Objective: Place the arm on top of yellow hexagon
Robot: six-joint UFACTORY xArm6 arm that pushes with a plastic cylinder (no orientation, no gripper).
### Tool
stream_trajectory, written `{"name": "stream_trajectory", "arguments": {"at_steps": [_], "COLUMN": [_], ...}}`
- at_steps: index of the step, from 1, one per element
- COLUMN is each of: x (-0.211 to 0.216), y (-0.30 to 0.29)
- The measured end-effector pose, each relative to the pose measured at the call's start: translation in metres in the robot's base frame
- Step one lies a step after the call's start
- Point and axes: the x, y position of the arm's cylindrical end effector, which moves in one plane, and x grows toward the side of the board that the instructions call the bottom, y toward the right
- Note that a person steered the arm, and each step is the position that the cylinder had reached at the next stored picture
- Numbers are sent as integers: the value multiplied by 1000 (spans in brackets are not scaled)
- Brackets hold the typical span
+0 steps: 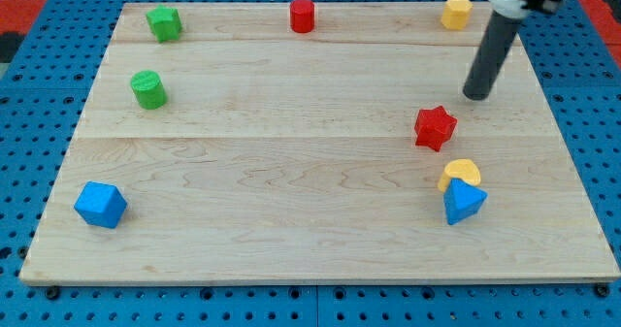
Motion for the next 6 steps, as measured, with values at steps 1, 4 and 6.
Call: {"name": "stream_trajectory", "arguments": {"at_steps": [1,4,6], "x": [27,72,-78], "y": [-64,-24,113]}}
